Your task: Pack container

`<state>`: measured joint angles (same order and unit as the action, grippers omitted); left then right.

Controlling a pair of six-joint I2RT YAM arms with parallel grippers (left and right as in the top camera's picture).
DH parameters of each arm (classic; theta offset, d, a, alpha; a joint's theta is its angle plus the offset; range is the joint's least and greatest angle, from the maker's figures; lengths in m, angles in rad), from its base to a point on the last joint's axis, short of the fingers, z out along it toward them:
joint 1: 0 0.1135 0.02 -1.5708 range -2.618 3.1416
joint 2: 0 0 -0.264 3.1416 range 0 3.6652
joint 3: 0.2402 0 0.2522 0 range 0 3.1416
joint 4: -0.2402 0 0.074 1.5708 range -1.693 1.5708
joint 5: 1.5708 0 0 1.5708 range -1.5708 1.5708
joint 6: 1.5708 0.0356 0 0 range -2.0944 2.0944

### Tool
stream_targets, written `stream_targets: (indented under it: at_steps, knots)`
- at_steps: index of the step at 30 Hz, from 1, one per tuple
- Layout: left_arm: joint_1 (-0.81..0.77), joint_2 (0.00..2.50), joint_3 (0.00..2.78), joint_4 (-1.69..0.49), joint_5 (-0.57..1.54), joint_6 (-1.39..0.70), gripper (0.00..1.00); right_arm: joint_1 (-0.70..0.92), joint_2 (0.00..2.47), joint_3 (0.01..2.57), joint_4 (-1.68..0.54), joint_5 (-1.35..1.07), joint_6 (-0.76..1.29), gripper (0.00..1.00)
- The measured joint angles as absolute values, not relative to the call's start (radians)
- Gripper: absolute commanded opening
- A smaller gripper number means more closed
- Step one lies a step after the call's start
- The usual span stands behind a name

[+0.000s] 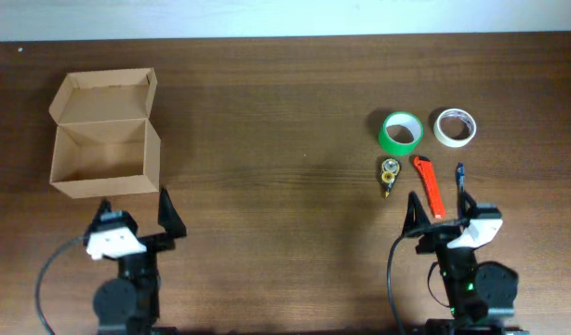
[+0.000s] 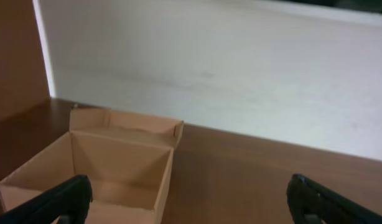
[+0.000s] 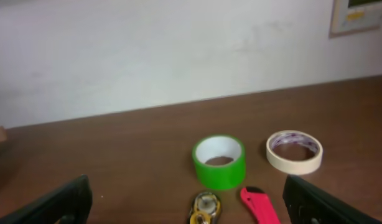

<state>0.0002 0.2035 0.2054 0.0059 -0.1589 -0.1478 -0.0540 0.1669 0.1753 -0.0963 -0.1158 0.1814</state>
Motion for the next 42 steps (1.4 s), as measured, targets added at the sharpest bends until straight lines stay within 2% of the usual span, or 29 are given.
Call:
stream_targets:
  at_steps: [6, 13, 17, 28, 29, 30, 36, 42]
  knots:
    - [0.000, 0.605, 0.572, -0.067, -0.110, -0.149, 1.00, -0.073, 0.582, 0.470, -0.209, -0.115, 0.176, 0.99]
    - [0.000, 1.145, 1.190, -0.547, -0.017, -0.116, 1.00, -0.175, 1.124, 1.064, -0.610, -0.134, 0.175, 0.99]
    - [0.000, 1.351, 1.423, -0.651, 0.001, -0.097, 1.00, -0.214, 1.315, 1.304, -0.774, -0.156, 0.175, 0.99]
    - [0.000, 1.562, 1.485, -0.702, 0.052, -0.052, 1.00, -0.220, 1.452, 1.378, -0.914, -0.171, 0.156, 0.97]
    - [0.000, 1.582, 1.485, -0.706, 0.043, -0.049, 0.93, -0.220, 1.452, 1.379, -0.932, -0.170, 0.157, 0.97]
    - [0.000, 1.596, 1.485, -0.709, 0.034, -0.050, 0.91, -0.220, 1.452, 1.379, -0.949, -0.168, 0.158, 0.97]
    - [0.020, 1.679, 1.485, -0.739, -0.033, -0.029, 0.91, -0.220, 1.452, 1.379, -1.045, -0.124, 0.162, 0.98]
    - [0.097, 1.753, 1.485, -0.892, -0.057, -0.017, 0.89, -0.220, 1.456, 1.379, -1.056, -0.104, 0.184, 0.98]
